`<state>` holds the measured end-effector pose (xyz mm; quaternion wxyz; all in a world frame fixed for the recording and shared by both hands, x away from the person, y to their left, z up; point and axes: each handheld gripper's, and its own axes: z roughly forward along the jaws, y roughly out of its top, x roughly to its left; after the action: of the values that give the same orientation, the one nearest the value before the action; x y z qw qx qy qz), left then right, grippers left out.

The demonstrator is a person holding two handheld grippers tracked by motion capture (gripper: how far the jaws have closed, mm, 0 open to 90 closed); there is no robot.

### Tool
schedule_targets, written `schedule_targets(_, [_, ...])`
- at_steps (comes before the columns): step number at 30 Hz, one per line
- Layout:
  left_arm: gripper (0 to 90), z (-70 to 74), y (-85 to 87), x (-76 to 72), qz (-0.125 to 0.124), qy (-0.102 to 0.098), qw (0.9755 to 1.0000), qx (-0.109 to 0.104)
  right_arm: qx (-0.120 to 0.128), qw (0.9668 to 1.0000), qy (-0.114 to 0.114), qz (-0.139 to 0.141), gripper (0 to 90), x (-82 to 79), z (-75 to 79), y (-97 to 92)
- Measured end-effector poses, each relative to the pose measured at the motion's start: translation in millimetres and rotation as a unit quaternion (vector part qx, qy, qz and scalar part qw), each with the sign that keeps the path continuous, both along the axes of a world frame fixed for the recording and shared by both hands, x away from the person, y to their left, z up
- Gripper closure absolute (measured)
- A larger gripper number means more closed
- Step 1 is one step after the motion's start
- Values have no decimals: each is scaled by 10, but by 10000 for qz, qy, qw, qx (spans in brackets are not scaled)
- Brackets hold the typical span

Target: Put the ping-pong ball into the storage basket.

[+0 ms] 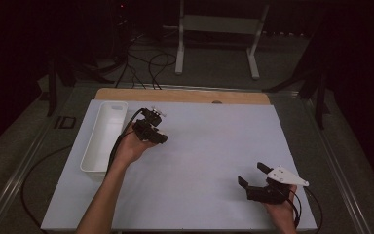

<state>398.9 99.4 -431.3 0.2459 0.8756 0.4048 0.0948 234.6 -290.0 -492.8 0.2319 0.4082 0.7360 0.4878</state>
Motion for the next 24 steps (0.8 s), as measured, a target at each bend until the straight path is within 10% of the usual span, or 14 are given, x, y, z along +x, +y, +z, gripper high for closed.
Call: schedule_targets(24, [511,89,116,-45,-34,-56,10000,-39,11,10000,2,-8,79,-5,2,1])
